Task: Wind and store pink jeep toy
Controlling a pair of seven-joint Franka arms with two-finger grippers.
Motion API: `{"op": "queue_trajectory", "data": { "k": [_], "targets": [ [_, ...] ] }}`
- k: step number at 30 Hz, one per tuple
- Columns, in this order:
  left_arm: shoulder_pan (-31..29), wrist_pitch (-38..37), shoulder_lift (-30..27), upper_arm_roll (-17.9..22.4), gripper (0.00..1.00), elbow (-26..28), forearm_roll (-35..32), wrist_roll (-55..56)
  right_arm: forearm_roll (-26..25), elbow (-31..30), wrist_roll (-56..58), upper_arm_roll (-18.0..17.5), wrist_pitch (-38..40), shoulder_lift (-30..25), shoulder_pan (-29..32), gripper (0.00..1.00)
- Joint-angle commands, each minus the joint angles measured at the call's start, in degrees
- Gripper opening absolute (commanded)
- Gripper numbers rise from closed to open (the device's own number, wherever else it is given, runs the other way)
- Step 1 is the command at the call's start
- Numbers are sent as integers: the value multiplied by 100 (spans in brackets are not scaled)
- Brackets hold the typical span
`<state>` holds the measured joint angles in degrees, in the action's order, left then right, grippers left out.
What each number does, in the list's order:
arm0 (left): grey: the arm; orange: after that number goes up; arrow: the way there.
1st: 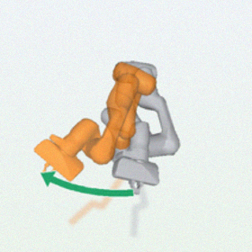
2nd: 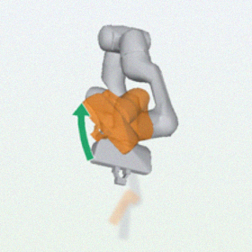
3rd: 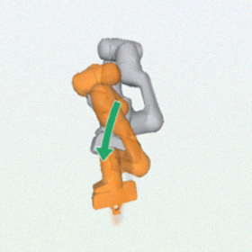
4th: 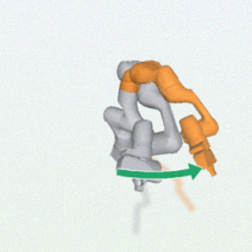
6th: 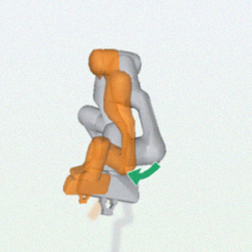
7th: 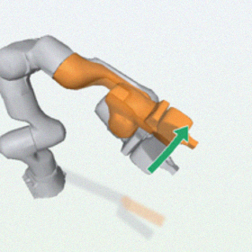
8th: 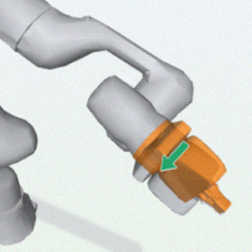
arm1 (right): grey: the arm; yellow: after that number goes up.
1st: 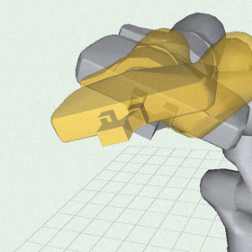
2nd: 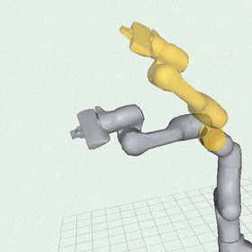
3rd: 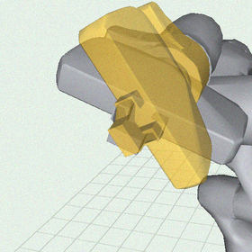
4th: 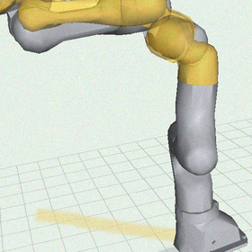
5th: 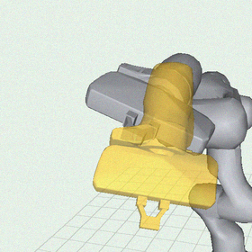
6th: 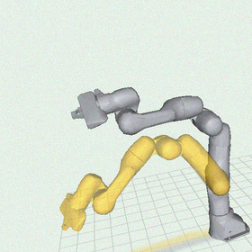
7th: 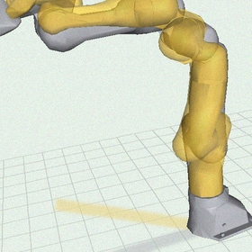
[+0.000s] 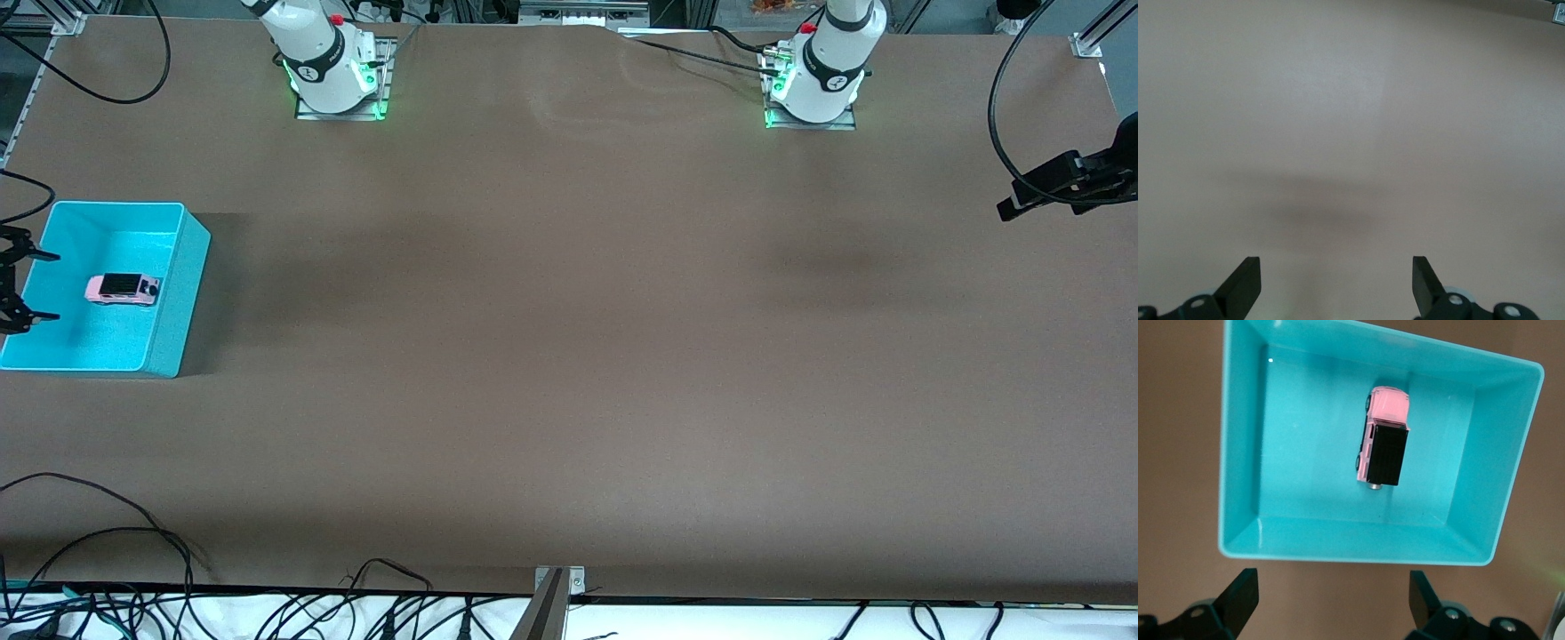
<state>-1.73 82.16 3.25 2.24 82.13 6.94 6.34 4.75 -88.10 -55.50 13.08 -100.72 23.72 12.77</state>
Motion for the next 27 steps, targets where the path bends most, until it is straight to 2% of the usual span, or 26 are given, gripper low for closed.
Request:
{"op": "queue_trajectory", "data": {
  "k": [1,7,11,23,27],
  "targets": [
    [-38,-78,-8,-4,100,-39,45,42,52,556,591,2,465,54,-11,100],
    [-38,-78,-8,-13,100,-39,45,42,96,1040,1454,-60,1028,19,6,100],
    [-38,-78,-8,-4,100,-39,45,42,105,1084,1568,-156,1099,-218,50,100],
    [-38,-78,-8,-13,100,-39,45,42,78,1348,1709,-227,1354,-271,-2,100],
    [-38,-78,-8,-13,100,-39,45,42,-9,1418,1700,-455,1310,-289,-29,100]
  ]
}}
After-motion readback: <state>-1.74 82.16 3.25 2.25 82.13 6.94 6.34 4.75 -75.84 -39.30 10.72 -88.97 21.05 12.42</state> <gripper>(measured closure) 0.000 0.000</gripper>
